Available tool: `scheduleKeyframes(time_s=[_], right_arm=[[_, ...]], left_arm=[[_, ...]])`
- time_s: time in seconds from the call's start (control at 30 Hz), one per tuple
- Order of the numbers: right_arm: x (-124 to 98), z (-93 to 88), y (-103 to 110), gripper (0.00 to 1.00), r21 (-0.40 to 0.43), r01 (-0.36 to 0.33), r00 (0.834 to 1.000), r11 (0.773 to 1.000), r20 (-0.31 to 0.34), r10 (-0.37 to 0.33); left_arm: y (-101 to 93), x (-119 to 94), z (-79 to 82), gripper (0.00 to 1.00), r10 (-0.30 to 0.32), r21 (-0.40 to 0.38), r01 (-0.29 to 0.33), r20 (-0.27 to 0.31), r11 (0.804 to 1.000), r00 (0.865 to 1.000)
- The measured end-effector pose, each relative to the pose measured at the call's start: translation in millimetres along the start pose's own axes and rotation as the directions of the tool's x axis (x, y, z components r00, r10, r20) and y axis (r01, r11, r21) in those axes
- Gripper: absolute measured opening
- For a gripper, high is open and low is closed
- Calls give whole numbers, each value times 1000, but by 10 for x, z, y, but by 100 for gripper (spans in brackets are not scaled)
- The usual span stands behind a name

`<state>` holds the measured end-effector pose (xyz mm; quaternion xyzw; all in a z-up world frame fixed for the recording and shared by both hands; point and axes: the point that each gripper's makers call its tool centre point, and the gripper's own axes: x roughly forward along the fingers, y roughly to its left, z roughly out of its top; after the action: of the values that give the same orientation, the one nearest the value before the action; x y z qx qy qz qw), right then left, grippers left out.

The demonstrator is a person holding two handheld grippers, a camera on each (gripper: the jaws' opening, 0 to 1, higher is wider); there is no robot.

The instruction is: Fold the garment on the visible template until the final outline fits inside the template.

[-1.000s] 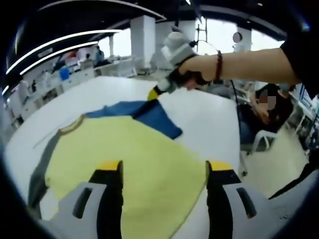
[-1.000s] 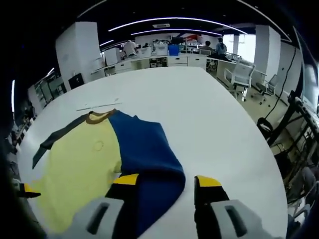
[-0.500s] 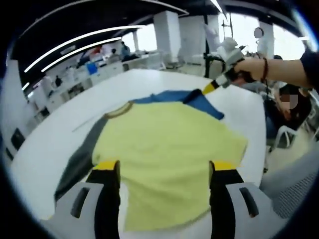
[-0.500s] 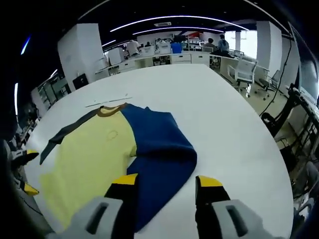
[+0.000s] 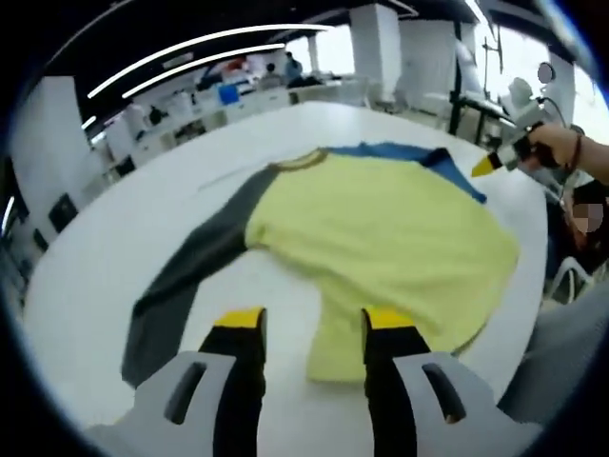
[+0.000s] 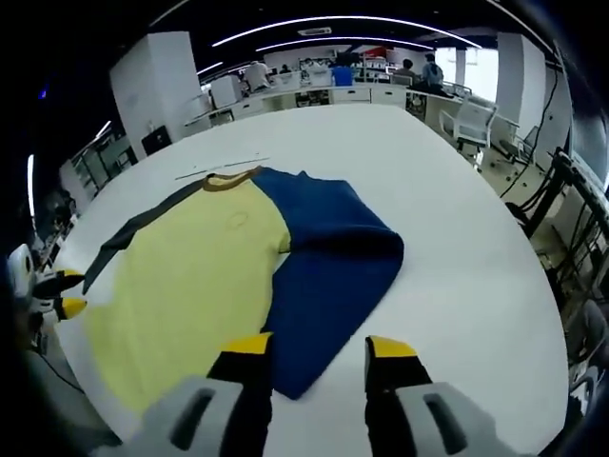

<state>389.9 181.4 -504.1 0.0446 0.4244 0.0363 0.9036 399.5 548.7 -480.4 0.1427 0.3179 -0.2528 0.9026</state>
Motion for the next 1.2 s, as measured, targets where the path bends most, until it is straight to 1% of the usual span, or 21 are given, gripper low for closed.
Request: scheduleKeyframes(time_s=[0.07, 0.13, 0.23, 0.3, 0.37, 0.53, 0.6, 0.63, 0.67, 0.7, 0.73, 0.8, 0.97, 1.03, 1.1, 1.17, 1.2], right_arm=[[18, -59, 13, 32, 8, 4, 1000, 1000, -10, -4], [28, -112, 22, 29, 20, 15, 1000, 1000, -19, -15], [48, -155, 59, 27, 33, 24, 1000, 999, -20, -23], [64, -187, 76, 25, 36, 32, 999, 999, -29, -31], [78, -221, 96, 23, 43, 39, 999, 998, -38, -37], [85, -276, 103, 19, 58, 63, 997, 996, -43, -61], [102, -303, 96, 18, 65, 73, 996, 995, -47, -70], [119, -333, 95, 17, 72, 77, 996, 994, -54, -73], [120, -394, 87, 15, 86, 91, 994, 992, -75, -84], [157, -328, 64, 13, 61, 94, 995, 994, -27, -92], [186, -353, 33, 12, 46, 108, 994, 993, -36, -107], [215, -357, 30, 11, 43, 104, 994, 994, -36, -103], [270, -356, -23, 6, 54, 101, 995, 993, -27, -100], [274, -358, -13, 2, 65, 89, 996, 994, -25, -87], [271, -347, -8, 1, 64, 92, 996, 994, -21, -91], [275, -341, 3, 0, 65, 84, 996, 994, -21, -82], [265, -335, 12, 0, 68, 82, 997, 994, -19, -81]], left_arm=[[40, -5, -53, 31, 4, -12, -4, -5, 1000, 1000], [48, -3, -85, 24, 1, -13, -2, -14, 1000, 1000], [25, 11, -112, 17, -8, -9, 8, -16, 1000, 1000], [0, 37, -166, 15, -15, -1, 15, -36, 1000, 999], [-17, 54, -221, 14, -22, -15, 21, -57, 1000, 998], [-27, 84, -323, 13, -26, -25, 24, -82, 999, 996], [-41, 87, -343, 10, -29, -28, 27, -88, 999, 996], [-43, 97, -365, 8, -29, -26, 26, -95, 999, 995], [-44, 102, -377, 7, -28, -26, 26, -100, 999, 995], [-52, 105, -380, 6, -31, -28, 28, -101, 999, 994], [-57, 109, -384, 5, -32, -30, 29, -102, 999, 994], [-69, 126, -405, 0, -34, -32, 30, -110, 999, 993], [-103, 165, -505, 0, -38, -33, 34, -149, 999, 988], [-104, 165, -510, 0, -36, -31, 31, -148, 999, 988], [-101, 162, -505, 1, -33, -33, 29, -149, 999, 988], [-109, 163, -501, 4, -35, -35, 30, -151, 999, 988], [-124, 157, -511, 5, -39, -38, 34, -161, 999, 986]])
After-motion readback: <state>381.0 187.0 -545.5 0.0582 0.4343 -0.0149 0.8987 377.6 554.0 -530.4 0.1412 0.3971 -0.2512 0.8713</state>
